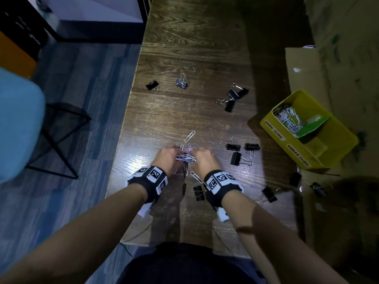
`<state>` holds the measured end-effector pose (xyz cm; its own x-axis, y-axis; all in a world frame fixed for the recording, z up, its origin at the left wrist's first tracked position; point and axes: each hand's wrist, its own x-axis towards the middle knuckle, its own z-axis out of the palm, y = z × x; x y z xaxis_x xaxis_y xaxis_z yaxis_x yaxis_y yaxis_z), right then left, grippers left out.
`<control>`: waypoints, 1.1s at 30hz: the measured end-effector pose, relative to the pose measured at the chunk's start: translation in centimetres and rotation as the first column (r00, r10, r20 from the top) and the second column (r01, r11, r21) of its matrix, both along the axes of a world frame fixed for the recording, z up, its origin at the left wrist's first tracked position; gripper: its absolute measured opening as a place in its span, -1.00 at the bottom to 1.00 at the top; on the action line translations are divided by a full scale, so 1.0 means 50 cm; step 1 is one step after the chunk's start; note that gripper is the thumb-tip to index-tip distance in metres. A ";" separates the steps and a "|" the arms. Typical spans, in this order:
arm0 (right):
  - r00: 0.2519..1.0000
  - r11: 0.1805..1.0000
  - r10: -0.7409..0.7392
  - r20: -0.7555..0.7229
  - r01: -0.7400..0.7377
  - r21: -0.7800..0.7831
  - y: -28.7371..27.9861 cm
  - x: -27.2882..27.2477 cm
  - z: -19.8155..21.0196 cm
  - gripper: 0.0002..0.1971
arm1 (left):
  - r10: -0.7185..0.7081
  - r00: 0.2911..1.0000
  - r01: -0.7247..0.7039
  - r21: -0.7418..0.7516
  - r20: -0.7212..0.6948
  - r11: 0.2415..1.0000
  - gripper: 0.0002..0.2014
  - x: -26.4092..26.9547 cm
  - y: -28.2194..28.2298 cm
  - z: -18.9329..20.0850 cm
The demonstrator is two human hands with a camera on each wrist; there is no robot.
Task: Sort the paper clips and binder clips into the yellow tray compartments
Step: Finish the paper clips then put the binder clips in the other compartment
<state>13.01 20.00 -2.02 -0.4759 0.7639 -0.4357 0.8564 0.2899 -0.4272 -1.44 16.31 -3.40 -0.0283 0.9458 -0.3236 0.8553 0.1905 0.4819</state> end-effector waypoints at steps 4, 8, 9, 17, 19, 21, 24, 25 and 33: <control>0.980 0.974 -0.192 -0.047 0.184 -0.135 0.011 0.009 0.008 -0.61 | 0.044 0.999 -0.044 -0.017 0.015 0.999 -0.89 -0.025 0.013 0.012; 0.952 0.940 -0.280 -0.123 0.246 -0.236 0.022 0.022 0.020 -0.58 | 0.143 0.973 -0.129 -0.088 0.181 0.988 -0.89 -0.041 0.024 0.025; 0.937 0.925 -0.316 -0.149 0.269 -0.268 0.025 0.027 0.023 -0.57 | 0.190 0.949 -0.162 -0.127 0.252 0.979 -0.87 -0.046 0.027 0.025; 0.793 0.859 -0.502 -0.345 0.408 -0.310 0.048 0.092 0.057 -0.59 | 0.503 0.631 -0.383 -0.327 0.590 0.864 -0.79 -0.070 0.041 0.030; 0.730 0.825 -0.560 -0.392 0.446 -0.347 0.053 0.112 0.061 -0.60 | 0.520 0.576 -0.404 -0.334 0.630 0.852 -0.70 -0.065 0.050 0.045; 0.653 0.793 -0.609 -0.450 0.473 -0.384 0.057 0.135 0.075 -0.62 | 0.530 0.519 -0.420 -0.341 0.670 0.841 -0.73 -0.056 0.068 0.067; 0.484 0.722 -0.689 -0.539 0.523 -0.453 0.066 0.181 0.108 -0.68 | 0.535 0.450 -0.417 -0.362 0.715 0.834 -0.77 -0.028 0.110 0.111; 0.422 0.702 -0.704 -0.572 0.535 -0.470 0.070 0.199 0.121 -0.69 | 0.532 0.427 -0.405 -0.371 0.731 0.835 -0.78 -0.012 0.128 0.125; 0.018 0.578 -0.674 -0.738 0.634 -0.513 0.124 0.357 0.237 -0.66 | 0.424 0.261 -0.246 -0.365 0.867 0.898 -0.89 0.234 0.328 0.252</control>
<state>30.86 26.18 9.84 0.1392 0.9628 -0.2314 -0.1307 -0.2138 -0.9681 10.28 32.70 9.19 0.0615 0.8753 -0.4796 -0.2737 0.4769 0.8353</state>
